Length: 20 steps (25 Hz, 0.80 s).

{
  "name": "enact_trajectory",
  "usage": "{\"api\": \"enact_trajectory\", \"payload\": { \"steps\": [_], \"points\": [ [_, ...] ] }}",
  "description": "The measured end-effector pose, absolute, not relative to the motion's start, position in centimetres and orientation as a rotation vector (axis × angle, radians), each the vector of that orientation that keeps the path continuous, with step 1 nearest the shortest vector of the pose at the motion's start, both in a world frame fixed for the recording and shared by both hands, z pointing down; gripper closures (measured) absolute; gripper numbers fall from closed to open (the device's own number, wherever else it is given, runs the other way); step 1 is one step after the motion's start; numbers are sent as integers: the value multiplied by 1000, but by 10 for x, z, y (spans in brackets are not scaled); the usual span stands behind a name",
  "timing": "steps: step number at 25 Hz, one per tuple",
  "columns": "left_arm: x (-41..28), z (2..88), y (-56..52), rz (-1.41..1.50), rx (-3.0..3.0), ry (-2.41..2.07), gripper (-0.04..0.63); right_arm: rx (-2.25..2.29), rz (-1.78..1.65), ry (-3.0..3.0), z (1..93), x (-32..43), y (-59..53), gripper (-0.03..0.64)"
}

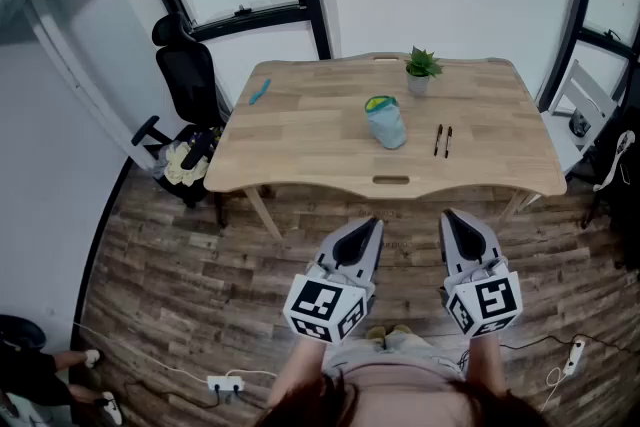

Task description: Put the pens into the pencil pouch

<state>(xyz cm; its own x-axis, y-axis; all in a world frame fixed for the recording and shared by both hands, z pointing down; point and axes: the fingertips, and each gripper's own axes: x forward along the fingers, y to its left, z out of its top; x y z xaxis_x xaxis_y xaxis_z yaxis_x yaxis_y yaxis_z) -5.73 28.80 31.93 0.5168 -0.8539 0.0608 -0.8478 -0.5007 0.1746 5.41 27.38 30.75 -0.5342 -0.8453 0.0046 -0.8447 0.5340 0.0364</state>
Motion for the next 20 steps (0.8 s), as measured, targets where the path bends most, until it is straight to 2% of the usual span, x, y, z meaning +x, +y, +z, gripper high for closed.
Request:
{"api": "enact_trajectory", "payload": {
  "steps": [20],
  "points": [
    [25, 333, 288, -14, 2528, -1509, 594, 1419, 72, -2774, 316, 135, 273, 618]
  ]
}}
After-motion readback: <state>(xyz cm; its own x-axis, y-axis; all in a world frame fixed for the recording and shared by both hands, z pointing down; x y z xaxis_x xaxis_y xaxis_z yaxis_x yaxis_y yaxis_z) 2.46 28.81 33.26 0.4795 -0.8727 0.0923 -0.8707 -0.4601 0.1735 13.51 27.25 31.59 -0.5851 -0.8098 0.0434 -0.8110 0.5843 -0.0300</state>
